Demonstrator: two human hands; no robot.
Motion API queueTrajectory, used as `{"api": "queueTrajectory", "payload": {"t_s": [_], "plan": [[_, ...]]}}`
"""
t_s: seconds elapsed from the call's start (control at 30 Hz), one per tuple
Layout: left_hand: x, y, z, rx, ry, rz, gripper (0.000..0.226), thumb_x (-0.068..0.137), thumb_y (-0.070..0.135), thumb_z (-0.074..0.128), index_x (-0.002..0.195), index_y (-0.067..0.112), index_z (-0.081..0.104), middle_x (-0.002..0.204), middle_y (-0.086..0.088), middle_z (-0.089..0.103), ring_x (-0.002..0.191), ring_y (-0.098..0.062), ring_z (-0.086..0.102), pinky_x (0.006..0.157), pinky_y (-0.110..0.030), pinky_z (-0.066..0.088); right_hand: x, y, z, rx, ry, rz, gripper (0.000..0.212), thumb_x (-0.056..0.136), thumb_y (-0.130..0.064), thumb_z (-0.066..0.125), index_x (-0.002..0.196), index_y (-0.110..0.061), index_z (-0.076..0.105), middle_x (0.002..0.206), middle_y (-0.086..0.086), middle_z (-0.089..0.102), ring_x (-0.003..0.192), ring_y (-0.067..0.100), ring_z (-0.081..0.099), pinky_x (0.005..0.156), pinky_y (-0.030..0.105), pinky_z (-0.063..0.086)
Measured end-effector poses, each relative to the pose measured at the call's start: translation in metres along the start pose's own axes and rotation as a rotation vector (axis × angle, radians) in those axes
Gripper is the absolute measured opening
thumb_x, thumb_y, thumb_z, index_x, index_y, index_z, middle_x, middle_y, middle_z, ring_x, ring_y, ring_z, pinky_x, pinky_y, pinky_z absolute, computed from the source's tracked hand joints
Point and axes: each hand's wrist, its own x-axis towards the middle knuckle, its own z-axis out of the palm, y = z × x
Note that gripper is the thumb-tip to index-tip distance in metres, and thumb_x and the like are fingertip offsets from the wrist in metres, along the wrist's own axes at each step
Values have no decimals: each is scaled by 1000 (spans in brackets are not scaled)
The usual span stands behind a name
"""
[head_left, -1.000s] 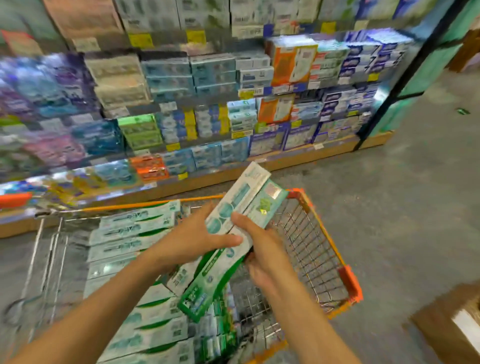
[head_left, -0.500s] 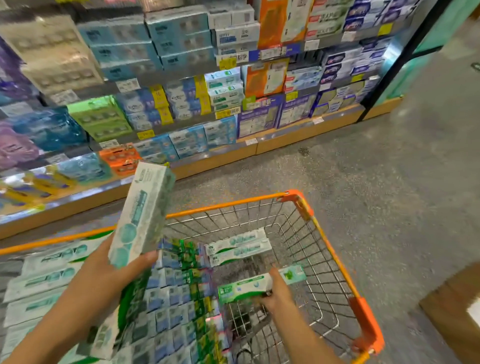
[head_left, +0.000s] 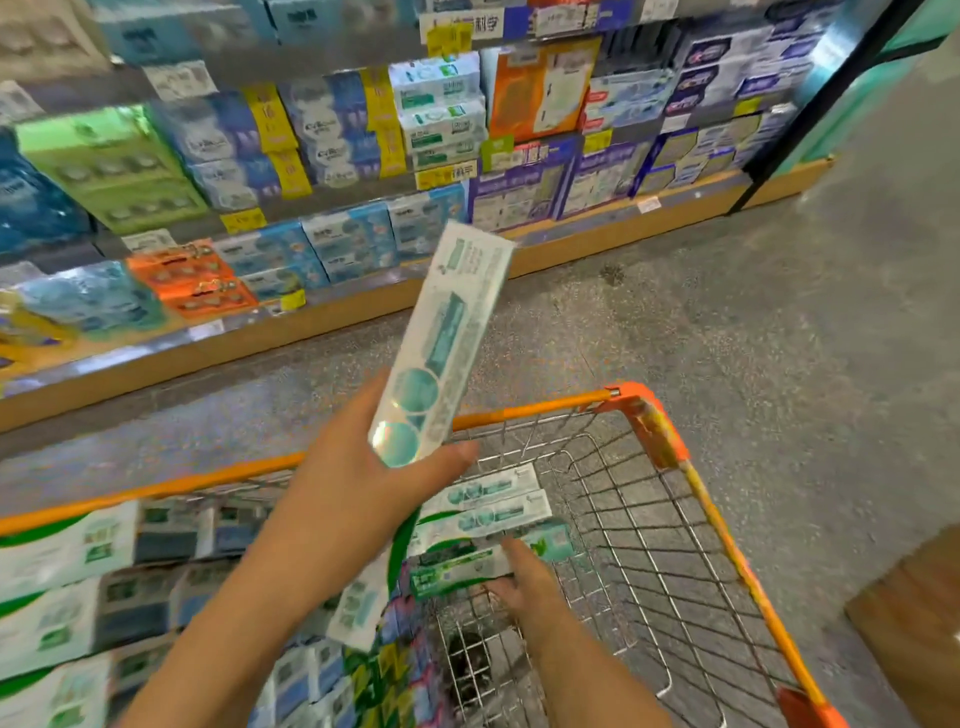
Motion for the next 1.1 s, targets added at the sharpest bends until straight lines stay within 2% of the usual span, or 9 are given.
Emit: {"api": "queueTrajectory", "payload": {"t_s": [0.13,0.33,0.43,0.5,0.67,0.77,0.83,1.0,1.1], "plan": [[12,-6,10,-23,-63,40,42,72,37,71,97,53,42,81,56,48,80,26,52,58,2,38,20,0,8,-103,-20,47,12,95,-6,52,88,5,52,87,18,58,73,32,55,57,41,54],[11,-23,7,-11,-56,26,46,64,45,67,99,57,39,81,55,50,81,28,51,57,3,38,40,4,-16,-363,-141,44,21,91,-18,61,110,-9,60,104,14,66,93,28,63,56,34,55],[7,-32,8,41,-52,5,50,68,43,70,104,57,38,86,41,57,78,29,49,58,2,39,10,-5,-24,-556,-202,57,14,93,-22,58,104,-14,61,83,5,63,68,18,59,52,26,51],[4,-38,9,93,-77,-2,55,74,34,74,111,53,37,96,38,52,78,29,49,58,-1,41,-31,-20,-16,-568,-197,-111,24,94,-31,54,102,-9,61,78,4,64,59,15,57,49,25,50],[-10,-48,27,126,-226,-8,60,70,18,75,115,45,46,88,28,67,79,13,61,61,-8,46,-178,-43,11,-467,-624,-409,39,85,-43,56,115,-18,57,104,2,69,83,18,68,76,41,56],[-22,-56,38,133,-384,-22,78,57,36,83,122,51,43,101,25,66,90,5,63,79,-26,54,-195,-29,11,-530,-464,-510,24,84,-19,69,106,-20,62,99,4,72,83,14,70,67,33,57],[-28,-58,35,160,-483,-78,100,53,60,78,134,55,18,125,28,46,115,6,48,93,-15,43,-185,-22,3,-445,-384,-475,20,84,-13,67,104,-14,65,97,8,73,83,19,71,67,35,58],[-33,-66,0,227,-300,-170,120,30,97,50,133,56,3,147,15,25,136,-13,30,110,-35,31,-118,-7,-26,-180,-197,-263,15,89,-14,61,96,-2,59,81,11,68,78,25,67,53,28,55],[-35,-66,-9,176,-240,-170,106,50,82,55,139,53,5,143,16,33,130,-12,38,106,-35,35,-66,6,-36,-191,-79,-168,15,88,-13,63,94,-1,57,83,13,67,75,26,67,53,30,58]]}}
